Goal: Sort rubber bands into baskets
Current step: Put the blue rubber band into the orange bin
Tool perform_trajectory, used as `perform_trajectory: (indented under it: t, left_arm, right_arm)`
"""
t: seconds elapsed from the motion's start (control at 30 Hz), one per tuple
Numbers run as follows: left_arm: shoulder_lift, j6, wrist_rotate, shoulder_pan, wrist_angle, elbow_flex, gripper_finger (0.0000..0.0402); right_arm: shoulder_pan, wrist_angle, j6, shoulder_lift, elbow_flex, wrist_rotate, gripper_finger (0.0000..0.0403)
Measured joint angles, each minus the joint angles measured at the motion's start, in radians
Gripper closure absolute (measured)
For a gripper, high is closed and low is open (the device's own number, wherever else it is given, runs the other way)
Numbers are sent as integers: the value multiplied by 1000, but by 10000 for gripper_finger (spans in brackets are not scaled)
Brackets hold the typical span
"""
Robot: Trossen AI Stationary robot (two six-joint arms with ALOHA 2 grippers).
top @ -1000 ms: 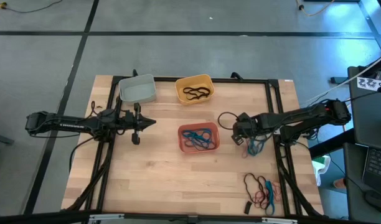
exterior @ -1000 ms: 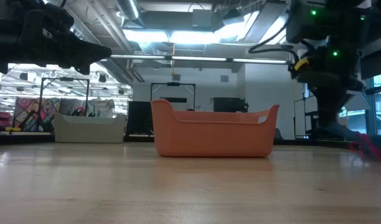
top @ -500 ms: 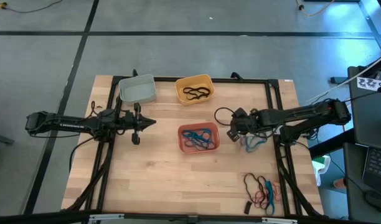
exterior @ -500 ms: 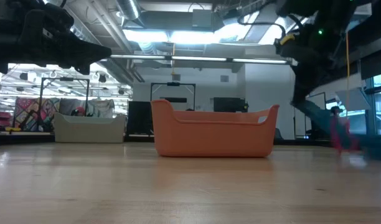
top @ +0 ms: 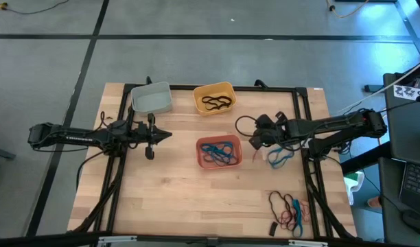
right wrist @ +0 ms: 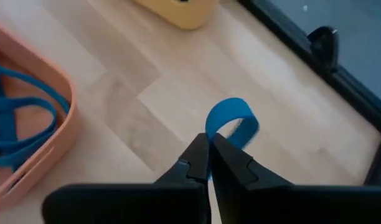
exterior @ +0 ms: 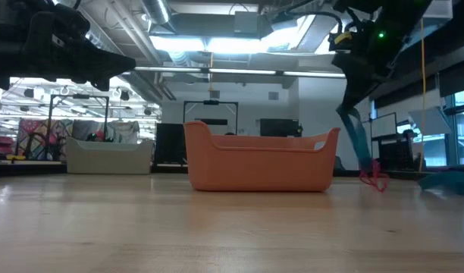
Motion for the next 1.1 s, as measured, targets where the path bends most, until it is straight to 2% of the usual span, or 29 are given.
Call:
perform_trajectory:
  t: [0.4,0.53,0.73,0.93,1.1]
  left_arm:
    - [0,6,0,0,0,0,396]
    - [0,6,0,0,0,0,396]
    - [0,6,0,0,0,0,396]
    - [0,6,0,0,0,0,396]
    - [0,7,0,0,0,0,396]
  right_arm:
    - [1,228,-210,0,0,18,388]
    - [1,235,-232,0,0,16,388]
    - [1,125,-166,0,0,-34,388]
    - [0,-91,-8,0,-2,-12,388]
    - [0,-187,105,0,-2,-5,388]
